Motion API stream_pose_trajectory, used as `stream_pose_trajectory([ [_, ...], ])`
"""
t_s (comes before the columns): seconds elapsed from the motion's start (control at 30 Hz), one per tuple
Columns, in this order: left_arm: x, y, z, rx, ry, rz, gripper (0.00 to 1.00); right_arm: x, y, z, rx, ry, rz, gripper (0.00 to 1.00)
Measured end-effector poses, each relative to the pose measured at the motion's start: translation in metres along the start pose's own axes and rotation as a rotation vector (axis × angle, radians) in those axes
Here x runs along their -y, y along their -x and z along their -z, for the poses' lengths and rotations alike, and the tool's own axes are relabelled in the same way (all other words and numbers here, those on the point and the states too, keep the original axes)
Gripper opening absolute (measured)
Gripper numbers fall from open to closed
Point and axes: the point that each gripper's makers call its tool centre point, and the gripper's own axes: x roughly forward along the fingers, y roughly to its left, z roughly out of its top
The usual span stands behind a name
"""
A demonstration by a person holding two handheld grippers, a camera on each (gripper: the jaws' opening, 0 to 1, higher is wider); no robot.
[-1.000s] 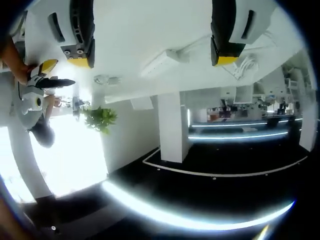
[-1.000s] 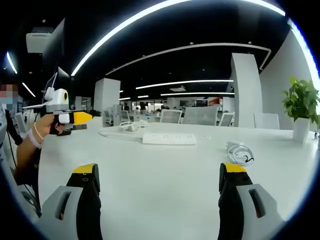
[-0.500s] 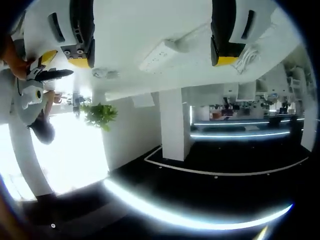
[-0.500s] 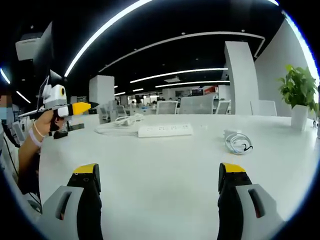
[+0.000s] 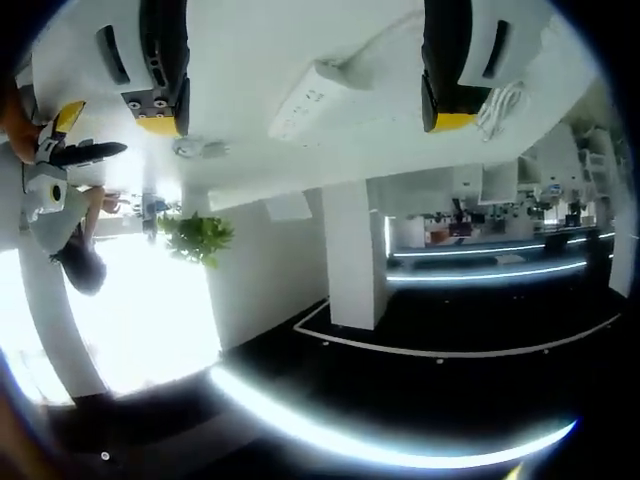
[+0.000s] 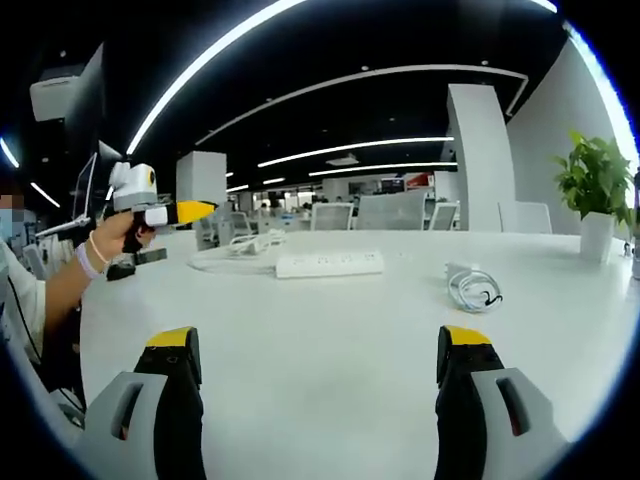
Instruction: Straighten the power strip on the desk, plug the charger into it
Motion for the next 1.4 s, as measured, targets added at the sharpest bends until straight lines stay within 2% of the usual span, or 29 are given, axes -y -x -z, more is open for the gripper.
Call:
stream_pose_trajectory([
  [0.23,-0.013,-0.022,-0.01,-0.02,-0.009,0.006,0.99,-0.004,-0.001,0.001,-0.003,-0.001,-0.006,0.98],
  [0.63,-0.03,-0.067,-0.009,-0.139,-0.08,0.015,0.99,-0.008,-0.001,-0.004,0.0,0.006,-0.017,0.97],
  [0.73,-0.034,-0.082,-0.007,-0.19,-0.101,0.02,0.99,-0.008,-0.001,-0.004,-0.003,0.01,-0.019,0.97],
  [0.87,-0.032,-0.094,0.005,-0.308,-0.165,0.073,0.99,-0.009,0.0,-0.004,-0.006,0.011,-0.02,0.97],
  [1.03,-0.034,-0.107,0.017,-0.429,-0.217,0.086,0.99,-0.01,0.001,-0.004,-0.012,0.014,-0.021,0.97],
  [1.2,-0.033,-0.117,0.026,-0.525,-0.273,0.1,0.99,-0.012,0.001,-0.004,-0.013,0.017,-0.025,0.97],
  [1.4,-0.032,-0.127,0.038,-0.609,-0.302,0.111,0.99,-0.012,0.002,-0.004,-0.015,0.018,-0.028,0.97],
])
